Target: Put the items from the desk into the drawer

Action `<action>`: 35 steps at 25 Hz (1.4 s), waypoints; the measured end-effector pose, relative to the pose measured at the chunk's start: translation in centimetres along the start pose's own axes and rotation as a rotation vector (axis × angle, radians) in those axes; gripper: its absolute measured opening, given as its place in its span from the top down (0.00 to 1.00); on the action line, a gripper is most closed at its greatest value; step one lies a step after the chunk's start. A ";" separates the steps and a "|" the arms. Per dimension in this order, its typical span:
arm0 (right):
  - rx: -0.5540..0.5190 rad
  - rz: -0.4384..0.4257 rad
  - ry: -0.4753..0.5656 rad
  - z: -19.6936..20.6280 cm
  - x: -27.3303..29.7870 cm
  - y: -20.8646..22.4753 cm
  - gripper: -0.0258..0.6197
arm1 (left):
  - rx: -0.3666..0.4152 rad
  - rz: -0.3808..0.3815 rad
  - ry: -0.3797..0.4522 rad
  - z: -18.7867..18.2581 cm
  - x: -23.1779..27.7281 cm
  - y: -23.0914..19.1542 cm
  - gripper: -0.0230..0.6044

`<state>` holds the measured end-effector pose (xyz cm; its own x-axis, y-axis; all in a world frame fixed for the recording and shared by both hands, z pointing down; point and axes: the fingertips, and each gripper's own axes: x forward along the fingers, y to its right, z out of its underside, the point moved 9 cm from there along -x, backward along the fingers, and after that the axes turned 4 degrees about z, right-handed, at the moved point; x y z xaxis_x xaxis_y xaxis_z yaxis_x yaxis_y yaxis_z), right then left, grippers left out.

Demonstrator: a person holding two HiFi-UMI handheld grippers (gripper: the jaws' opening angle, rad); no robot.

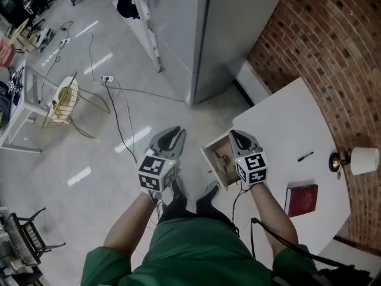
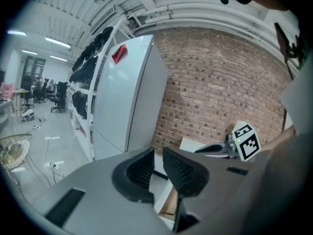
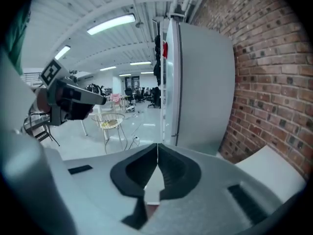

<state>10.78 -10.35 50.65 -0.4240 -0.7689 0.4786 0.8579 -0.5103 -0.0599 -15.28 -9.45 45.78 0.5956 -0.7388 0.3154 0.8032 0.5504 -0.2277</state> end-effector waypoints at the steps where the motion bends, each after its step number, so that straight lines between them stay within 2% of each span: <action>1: -0.001 0.003 0.031 -1.5 -0.6 0.2 0.95 | 0.008 0.000 0.022 -1.1 -0.2 0.3 0.88; 8: 0.085 0.007 0.215 -10.3 -3.6 2.6 0.95 | 0.060 0.029 0.138 -9.1 -0.9 2.4 0.88; 11: 0.079 0.017 0.286 -13.4 -4.6 3.0 0.95 | 0.100 0.027 0.211 -11.4 -0.7 2.4 0.88; 16: 0.043 0.021 0.401 -18.2 -6.3 2.6 0.95 | 0.136 0.063 0.254 -15.8 -1.3 4.0 0.88; 19: 0.026 0.015 0.474 -21.1 -7.7 2.5 0.95 | 0.176 0.078 0.336 -18.8 -1.7 5.0 0.88; 22: 0.063 -0.012 0.556 -23.7 -9.1 2.7 0.95 | 0.241 0.079 0.418 -21.5 -2.0 6.1 0.88; 25: 0.109 -0.021 0.639 -25.5 -10.6 2.9 0.95 | 0.329 0.064 0.458 -23.1 -2.4 7.4 0.88; 29: 0.112 0.024 0.761 -27.1 -12.3 3.3 0.95 | 0.413 0.052 0.541 -24.9 -2.6 8.4 0.88; 35: 0.013 0.121 0.783 -27.1 -13.7 3.2 0.96 | 0.449 0.027 0.559 -25.4 -2.8 9.0 0.88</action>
<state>11.43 -11.90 20.15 -0.4040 -0.8687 -0.2868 0.9125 -0.4046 -0.0597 -9.60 -12.31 19.48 0.6251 -0.7453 -0.2318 0.7802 0.5890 0.2106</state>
